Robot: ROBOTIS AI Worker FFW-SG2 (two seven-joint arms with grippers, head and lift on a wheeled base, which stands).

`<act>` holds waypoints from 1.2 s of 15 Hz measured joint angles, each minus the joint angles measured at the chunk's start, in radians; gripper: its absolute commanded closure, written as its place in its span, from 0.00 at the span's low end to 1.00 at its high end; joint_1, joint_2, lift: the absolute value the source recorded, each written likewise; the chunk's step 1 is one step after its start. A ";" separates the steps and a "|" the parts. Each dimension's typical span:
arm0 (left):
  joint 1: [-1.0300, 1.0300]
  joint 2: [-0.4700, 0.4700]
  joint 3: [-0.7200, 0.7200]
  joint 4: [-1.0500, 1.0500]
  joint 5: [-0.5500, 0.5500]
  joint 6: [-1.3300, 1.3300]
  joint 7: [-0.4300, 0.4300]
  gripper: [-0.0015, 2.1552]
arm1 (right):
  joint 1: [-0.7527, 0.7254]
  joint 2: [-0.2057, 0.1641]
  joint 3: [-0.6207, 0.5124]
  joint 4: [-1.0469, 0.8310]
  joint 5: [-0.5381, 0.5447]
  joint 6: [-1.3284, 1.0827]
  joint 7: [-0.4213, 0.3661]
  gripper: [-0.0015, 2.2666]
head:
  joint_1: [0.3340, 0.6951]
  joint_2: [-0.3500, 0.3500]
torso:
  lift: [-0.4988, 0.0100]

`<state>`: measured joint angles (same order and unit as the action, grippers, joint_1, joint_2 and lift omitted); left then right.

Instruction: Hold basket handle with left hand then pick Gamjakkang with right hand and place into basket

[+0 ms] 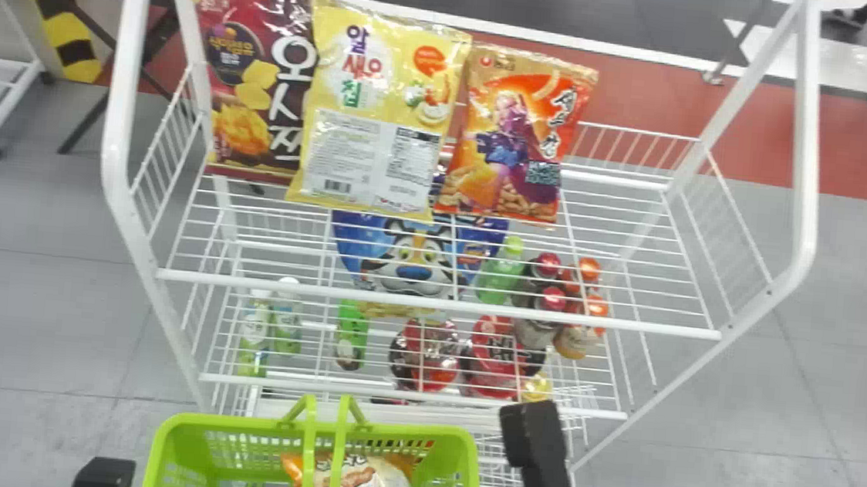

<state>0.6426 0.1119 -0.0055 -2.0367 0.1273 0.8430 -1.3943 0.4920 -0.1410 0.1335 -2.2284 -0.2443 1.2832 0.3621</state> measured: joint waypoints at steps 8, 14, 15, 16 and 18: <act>-0.008 -0.003 0.001 0.013 0.001 -0.002 0.000 0.99 | 0.092 -0.014 -0.133 -0.199 -0.009 -0.118 -0.002 0.03 | 1.00 0.14 | 0.94; -0.009 -0.010 -0.013 0.036 -0.002 -0.039 0.024 0.99 | 0.141 0.036 -0.160 -0.236 -0.021 -0.548 -0.092 0.02 | 1.00 0.12 | 0.94; -0.010 -0.012 -0.021 0.038 -0.005 -0.050 0.032 0.99 | 0.156 0.046 -0.139 -0.224 0.009 -0.642 -0.124 0.02 | 1.00 0.11 | 0.94; -0.011 -0.013 -0.027 0.042 -0.008 -0.057 0.035 0.99 | 0.170 0.053 -0.119 -0.201 0.038 -0.737 -0.153 0.02 | 1.00 0.10 | 0.94; -0.012 -0.014 -0.032 0.049 -0.010 -0.071 0.036 0.99 | 0.191 0.062 -0.077 -0.136 0.110 -0.952 -0.210 0.02 | 1.00 0.08 | 0.94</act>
<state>0.6307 0.0975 -0.0376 -1.9872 0.1168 0.7724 -1.3588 0.6830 -0.0793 0.0568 -2.3648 -0.1348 0.3316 0.1517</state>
